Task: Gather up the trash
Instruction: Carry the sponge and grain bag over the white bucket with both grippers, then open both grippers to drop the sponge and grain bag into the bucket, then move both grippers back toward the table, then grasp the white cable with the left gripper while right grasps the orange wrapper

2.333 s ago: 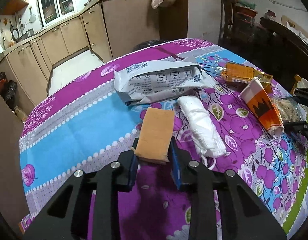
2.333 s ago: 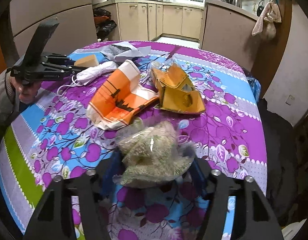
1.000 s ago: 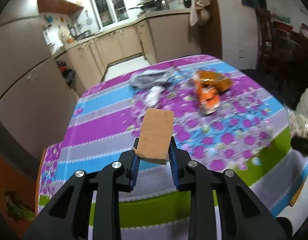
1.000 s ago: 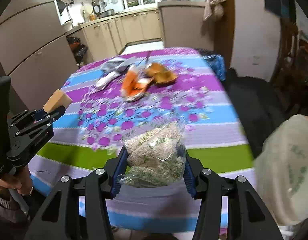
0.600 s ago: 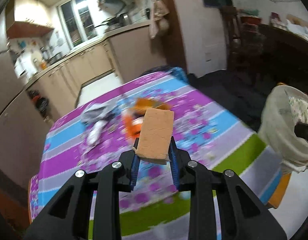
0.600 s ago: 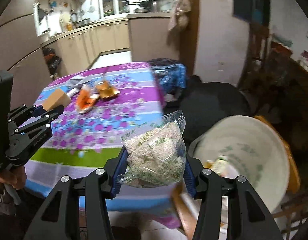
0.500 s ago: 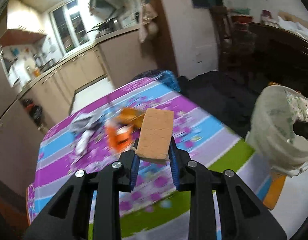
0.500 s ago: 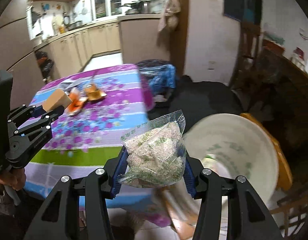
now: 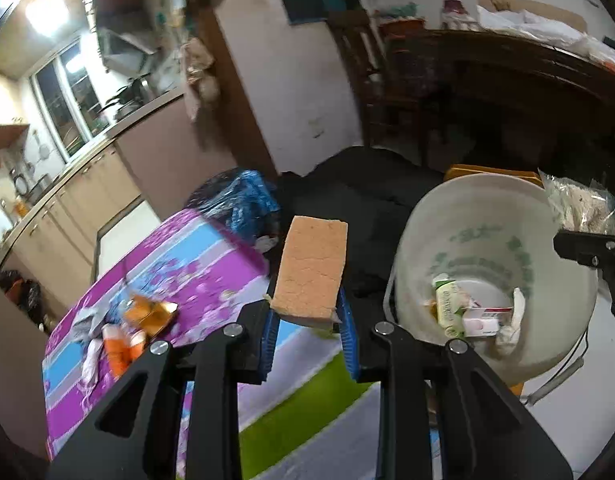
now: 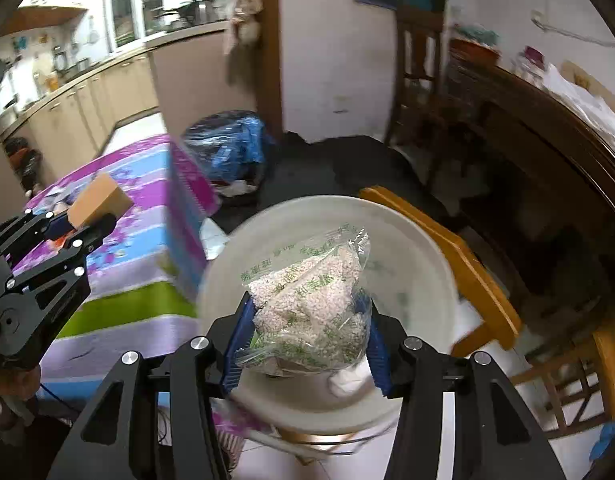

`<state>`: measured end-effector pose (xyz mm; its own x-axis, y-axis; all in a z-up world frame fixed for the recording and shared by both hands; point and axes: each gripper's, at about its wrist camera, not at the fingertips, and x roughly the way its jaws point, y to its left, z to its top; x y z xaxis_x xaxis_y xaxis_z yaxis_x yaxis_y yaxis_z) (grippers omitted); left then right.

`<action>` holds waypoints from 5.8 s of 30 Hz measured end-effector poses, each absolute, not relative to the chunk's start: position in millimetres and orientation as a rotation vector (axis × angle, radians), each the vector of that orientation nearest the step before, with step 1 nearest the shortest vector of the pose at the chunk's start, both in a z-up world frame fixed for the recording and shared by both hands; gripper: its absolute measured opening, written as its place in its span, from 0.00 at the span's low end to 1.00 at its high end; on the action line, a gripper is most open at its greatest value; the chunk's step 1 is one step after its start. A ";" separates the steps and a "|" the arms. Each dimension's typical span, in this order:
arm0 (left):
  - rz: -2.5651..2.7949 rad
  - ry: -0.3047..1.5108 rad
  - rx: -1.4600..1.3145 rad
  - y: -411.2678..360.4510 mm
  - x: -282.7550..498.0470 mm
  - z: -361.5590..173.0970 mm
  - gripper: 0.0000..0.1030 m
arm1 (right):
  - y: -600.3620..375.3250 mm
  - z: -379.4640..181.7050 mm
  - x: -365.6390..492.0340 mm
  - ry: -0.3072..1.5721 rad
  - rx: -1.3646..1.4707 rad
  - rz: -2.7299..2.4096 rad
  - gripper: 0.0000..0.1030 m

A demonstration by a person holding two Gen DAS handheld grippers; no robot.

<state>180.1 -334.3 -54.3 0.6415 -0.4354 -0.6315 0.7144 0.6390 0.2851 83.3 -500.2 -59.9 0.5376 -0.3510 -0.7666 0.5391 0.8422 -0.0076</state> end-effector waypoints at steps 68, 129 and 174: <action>-0.926 0.712 0.637 -434.2 178.6 -107.2 0.44 | -576.7 -111.4 91.3 0.993 0.249 -0.651 0.60; -0.459 0.789 0.275 32.4 361.5 -105.6 0.79 | -222.2 -111.4 368.2 0.858 0.302 0.029 0.90; -0.538 0.865 0.313 -40.7 394.1 -141.0 0.24 | -235.6 -152.4 283.8 0.937 0.442 0.240 0.41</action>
